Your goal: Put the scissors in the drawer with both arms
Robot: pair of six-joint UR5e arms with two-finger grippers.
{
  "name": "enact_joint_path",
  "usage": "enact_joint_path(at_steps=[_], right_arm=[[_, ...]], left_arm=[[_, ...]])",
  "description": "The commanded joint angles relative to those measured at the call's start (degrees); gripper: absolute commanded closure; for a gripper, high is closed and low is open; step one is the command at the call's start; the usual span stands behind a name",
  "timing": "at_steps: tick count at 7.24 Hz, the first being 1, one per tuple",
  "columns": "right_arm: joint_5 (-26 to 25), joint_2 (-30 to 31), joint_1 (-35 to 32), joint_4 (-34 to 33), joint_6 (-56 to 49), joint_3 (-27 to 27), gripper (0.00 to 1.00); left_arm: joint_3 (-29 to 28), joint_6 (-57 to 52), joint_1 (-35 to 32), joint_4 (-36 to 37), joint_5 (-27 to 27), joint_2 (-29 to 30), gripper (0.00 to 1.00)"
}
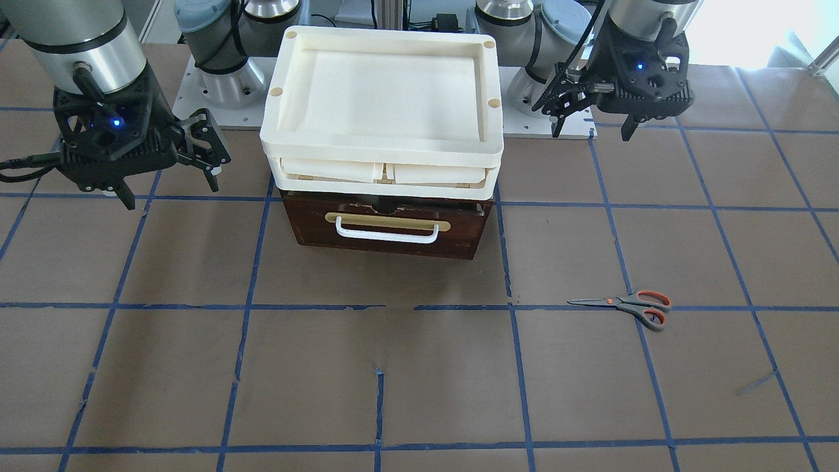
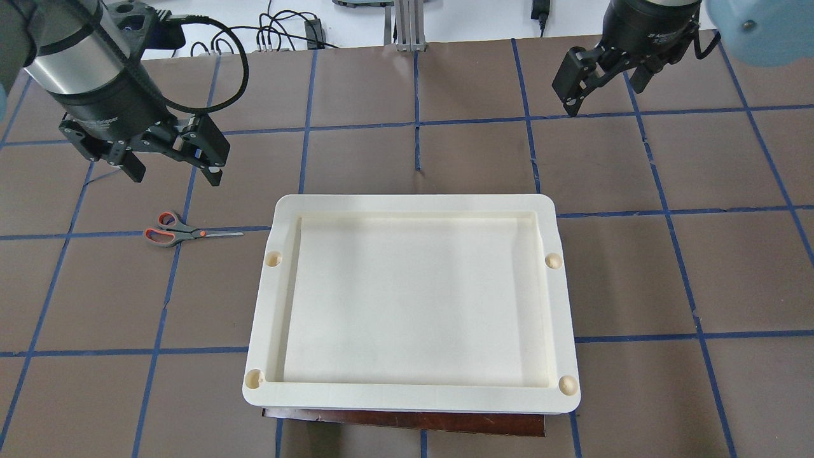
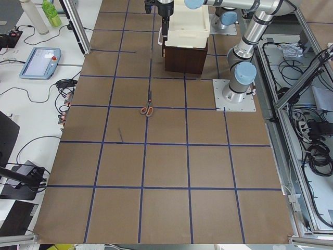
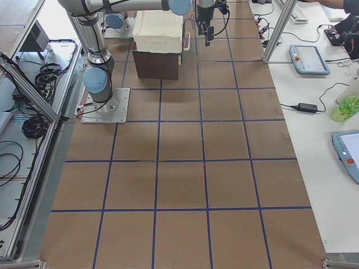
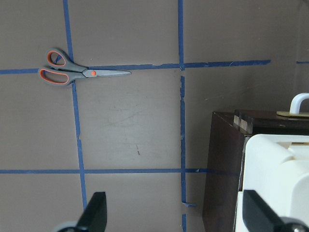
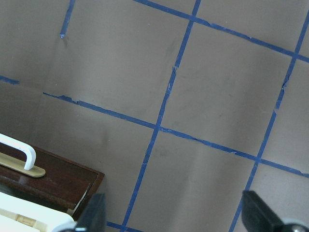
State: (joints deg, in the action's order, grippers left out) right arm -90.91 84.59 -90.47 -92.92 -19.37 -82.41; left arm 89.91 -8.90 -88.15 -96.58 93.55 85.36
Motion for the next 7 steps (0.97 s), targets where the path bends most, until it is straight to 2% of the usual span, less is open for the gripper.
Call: enact_joint_path(at_steps=[1,3,5,6,7], right_arm=[[0.55,-3.19,-2.5,-5.23,-5.48,1.9,0.0],[0.11,-8.71,-5.76,-5.87,-8.47,5.93,0.0],[0.55,-12.25,-7.17,-7.97,-17.57,6.39,0.0],[0.82,-13.48,-7.44,-7.72,-21.03,6.13,0.0],[3.69,-15.67,-8.75,-6.76,-23.32,5.43,0.0]], left_arm=[[0.87,-10.74,1.56,0.52,-0.03,0.34,0.0],[4.47,-22.95,6.83,5.41,0.05,2.0,0.0],[7.55,-36.82,8.77,12.6,4.59,5.41,0.0],[8.95,-43.24,10.7,15.26,4.8,7.0,0.0],[10.27,-50.53,13.67,16.76,4.63,8.58,0.0]])
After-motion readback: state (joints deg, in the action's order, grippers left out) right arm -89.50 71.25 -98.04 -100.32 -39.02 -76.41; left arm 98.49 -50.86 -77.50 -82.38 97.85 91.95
